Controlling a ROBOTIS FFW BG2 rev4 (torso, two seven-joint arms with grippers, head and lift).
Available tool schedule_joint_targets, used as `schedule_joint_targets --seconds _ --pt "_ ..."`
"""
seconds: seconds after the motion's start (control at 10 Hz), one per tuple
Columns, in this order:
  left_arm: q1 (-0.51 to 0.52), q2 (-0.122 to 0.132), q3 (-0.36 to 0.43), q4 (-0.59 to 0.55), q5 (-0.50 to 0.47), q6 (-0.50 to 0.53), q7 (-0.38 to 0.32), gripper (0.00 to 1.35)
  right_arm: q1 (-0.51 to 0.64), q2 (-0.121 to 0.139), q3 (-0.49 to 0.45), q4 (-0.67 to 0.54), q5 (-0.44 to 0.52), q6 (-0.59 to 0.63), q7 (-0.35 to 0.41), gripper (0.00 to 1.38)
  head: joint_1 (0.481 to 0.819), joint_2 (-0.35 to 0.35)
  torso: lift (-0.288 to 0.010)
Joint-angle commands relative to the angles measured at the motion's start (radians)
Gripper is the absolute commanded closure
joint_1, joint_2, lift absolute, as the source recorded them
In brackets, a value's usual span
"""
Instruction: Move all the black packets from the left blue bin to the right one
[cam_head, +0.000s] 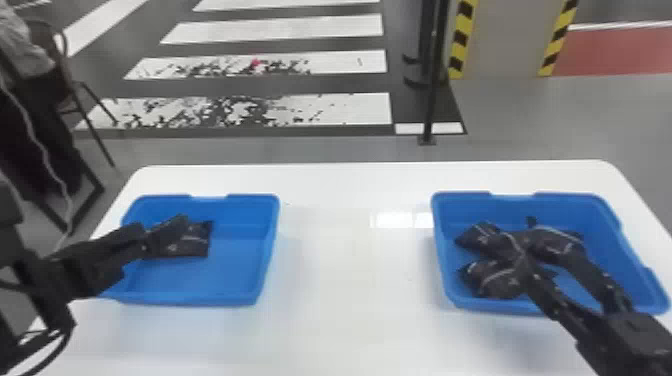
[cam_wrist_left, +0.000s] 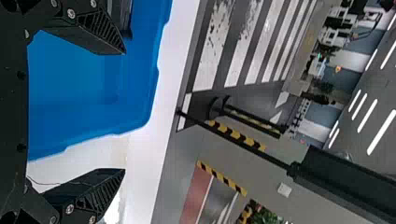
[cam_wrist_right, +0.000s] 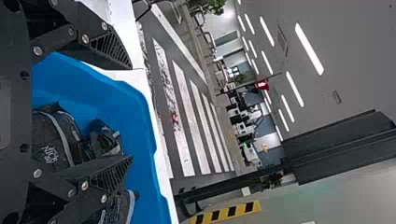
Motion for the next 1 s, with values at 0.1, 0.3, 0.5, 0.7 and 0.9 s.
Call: schedule_joint_targets --seconds 0.1,0.3,0.5,0.7,0.9 --pt "-0.086 0.025 0.036 0.106 -0.053 0.014 0.023 0.16 0.158 0.033 0.022 -0.134 0.071 -0.068 -0.009 0.10 0.695 0.212 -0.154" --pt "-0.170 0.054 0.036 0.226 -0.091 0.031 0.032 0.16 0.273 0.054 0.032 -0.224 0.107 -0.085 -0.038 0.11 0.695 0.282 -0.154" --pt "-0.251 0.080 0.016 0.347 -0.123 0.039 0.049 0.16 0.339 0.062 0.032 -0.249 0.075 -0.083 -0.044 0.11 0.695 0.325 -0.154" --pt "-0.337 0.109 -0.028 0.489 -0.149 0.066 0.061 0.17 0.339 0.062 0.032 -0.246 0.061 -0.073 -0.044 0.11 0.695 0.342 -0.154" --pt "-0.413 0.118 -0.075 0.599 -0.187 0.085 0.098 0.17 0.334 0.062 0.036 -0.234 0.049 -0.066 -0.044 0.11 0.695 0.336 -0.154"
